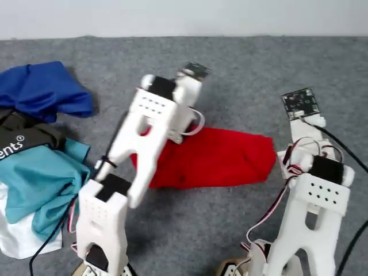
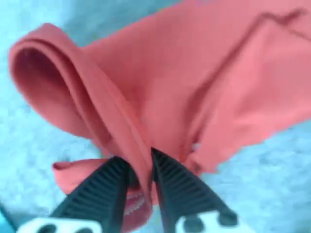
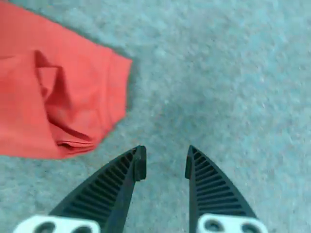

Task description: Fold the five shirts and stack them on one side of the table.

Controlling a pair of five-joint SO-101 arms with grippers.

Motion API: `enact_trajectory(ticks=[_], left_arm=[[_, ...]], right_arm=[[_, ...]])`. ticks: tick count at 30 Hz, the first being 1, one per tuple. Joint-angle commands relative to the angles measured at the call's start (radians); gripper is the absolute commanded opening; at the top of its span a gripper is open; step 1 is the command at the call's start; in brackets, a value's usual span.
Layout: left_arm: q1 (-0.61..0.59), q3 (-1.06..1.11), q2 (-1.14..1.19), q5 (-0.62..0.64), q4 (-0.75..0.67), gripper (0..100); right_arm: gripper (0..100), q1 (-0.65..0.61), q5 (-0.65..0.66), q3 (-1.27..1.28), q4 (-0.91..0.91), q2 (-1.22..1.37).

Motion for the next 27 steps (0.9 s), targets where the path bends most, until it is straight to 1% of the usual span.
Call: enact_trajectory(ticks=[1, 6, 11, 14, 19, 21, 24, 27], left_arm=[[0.087, -0.084, -0.043, 0.008, 0.014, 1], [0.135, -0.259, 0.1, 0.011, 0.015, 1], [0.178, -0.438, 0.227, 0.077, 0.018, 1], [0.216, -0.447, 0.241, 0.087, 0.02, 1], [0.282, -0.384, 0.19, 0.087, 0.02, 1], [0.298, -0.364, 0.187, 0.087, 0.017, 1], [0.308, -0.367, 0.23, 0.115, -0.003, 1], [0.31, -0.418, 0.292, 0.129, -0.038, 1]], right_arm=[[15.1, 0.054, -0.005, -0.006, 0.007, -0.035], [15.1, 0.17, -0.005, -0.006, 0.007, -0.035], [15.1, 0.239, -0.003, -0.006, 0.007, -0.035], [15.1, 0.24, -0.003, -0.006, 0.007, -0.035], [15.1, 0.242, -0.003, -0.006, 0.016, -0.033], [15.1, 0.24, 0.017, -0.006, 0.033, -0.035], [15.1, 0.24, 0.06, -0.006, 0.061, -0.035], [15.1, 0.242, 0.06, -0.006, 0.07, -0.035]])
